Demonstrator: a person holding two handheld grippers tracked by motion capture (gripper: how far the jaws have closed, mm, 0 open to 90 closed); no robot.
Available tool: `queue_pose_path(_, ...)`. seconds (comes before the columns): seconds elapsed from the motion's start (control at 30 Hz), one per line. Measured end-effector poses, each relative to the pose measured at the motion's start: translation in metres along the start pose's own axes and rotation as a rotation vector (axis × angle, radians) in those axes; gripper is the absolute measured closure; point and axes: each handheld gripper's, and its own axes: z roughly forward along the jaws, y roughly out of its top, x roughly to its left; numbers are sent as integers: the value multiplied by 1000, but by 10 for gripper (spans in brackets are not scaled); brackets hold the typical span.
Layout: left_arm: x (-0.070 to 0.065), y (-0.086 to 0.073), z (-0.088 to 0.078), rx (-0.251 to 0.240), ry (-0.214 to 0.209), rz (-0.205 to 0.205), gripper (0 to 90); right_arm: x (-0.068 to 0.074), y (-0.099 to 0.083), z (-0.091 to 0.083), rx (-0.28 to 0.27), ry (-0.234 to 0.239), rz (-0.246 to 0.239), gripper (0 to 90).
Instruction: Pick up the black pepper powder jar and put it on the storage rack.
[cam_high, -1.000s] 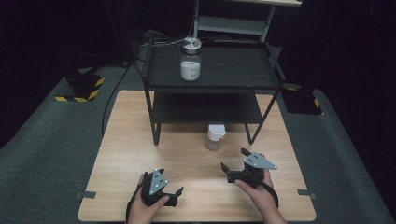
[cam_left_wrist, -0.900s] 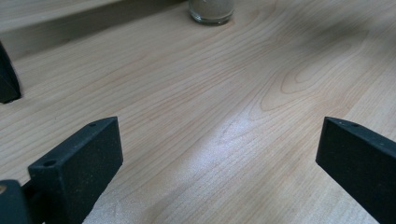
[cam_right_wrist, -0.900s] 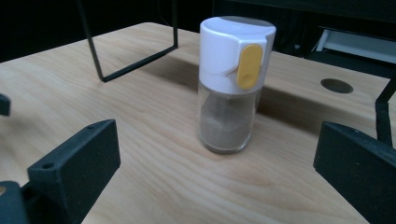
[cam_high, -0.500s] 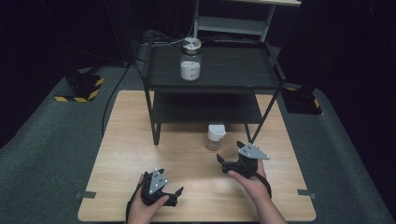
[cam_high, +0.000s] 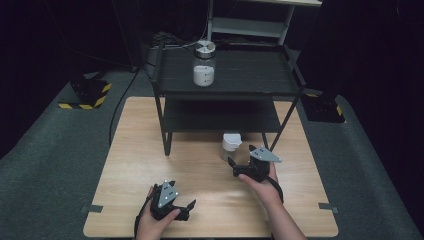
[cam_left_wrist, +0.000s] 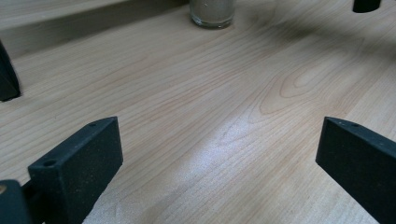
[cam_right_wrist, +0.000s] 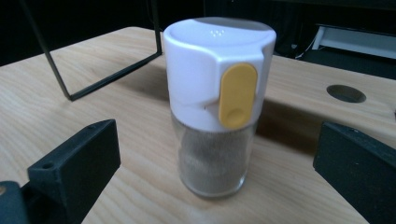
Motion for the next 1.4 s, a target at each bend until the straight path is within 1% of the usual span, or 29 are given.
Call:
queue_pose_path(0.17, 1, 0, 0, -1, -1, 0, 7, 0, 3, 12, -9, 2, 5, 5)
queue_pose_path(0.23, 1, -1, -1, -3, -2, -6, 7, 0, 4, 17, -14, 3, 6, 15)
queue_pose_path(0.43, 1, -2, -1, -7, -2, -13, 7, 1, 2, 26, -24, -5, 4, 82)
queue_pose_path(0.5, 1, -2, -1, -7, -3, -13, 7, 1, 0, 28, -32, -9, 2, 119)
queue_pose_path(0.63, 1, -2, -1, -6, -3, -11, 7, 2, -7, 32, -47, -20, 6, 177)
queue_pose_path(0.7, 1, -2, -1, -6, -2, -10, 7, 1, -9, 33, -56, -17, 10, 196)
queue_pose_path(0.8, 1, -1, -1, -5, -3, -5, 7, 0, -15, 34, -85, -14, 22, 230)
queue_pose_path(1.03, 1, -1, -1, -5, -3, -5, 7, -1, -19, 38, -106, -4, 29, 282)
queue_pose_path(1.17, 1, -1, -1, -4, -3, -9, 7, -1, -21, 39, -116, -7, 33, 293)
queue_pose_path(1.3, 1, -1, -1, -5, -2, -7, 7, 2, -21, 39, -115, -18, 21, 299)
queue_pose_path(1.4, 1, -1, -1, -4, -3, -6, 7, 1, -20, 38, -118, -21, 32, 301)
